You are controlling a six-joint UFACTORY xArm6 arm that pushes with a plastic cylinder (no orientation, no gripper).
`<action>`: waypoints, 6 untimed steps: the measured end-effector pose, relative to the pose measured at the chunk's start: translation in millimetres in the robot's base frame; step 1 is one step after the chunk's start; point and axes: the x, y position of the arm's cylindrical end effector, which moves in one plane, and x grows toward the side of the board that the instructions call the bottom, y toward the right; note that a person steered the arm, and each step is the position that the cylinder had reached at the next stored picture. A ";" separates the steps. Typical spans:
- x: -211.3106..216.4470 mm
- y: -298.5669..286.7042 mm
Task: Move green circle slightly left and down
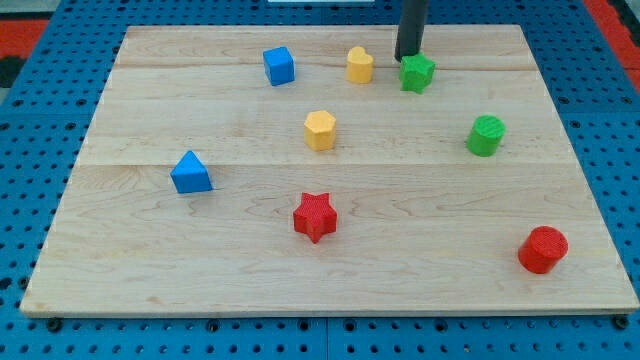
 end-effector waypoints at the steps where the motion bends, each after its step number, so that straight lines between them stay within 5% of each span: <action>1: -5.9 37.4; 2: -0.2 106.5; 4: 91.4 135.6; 6: 154.3 83.7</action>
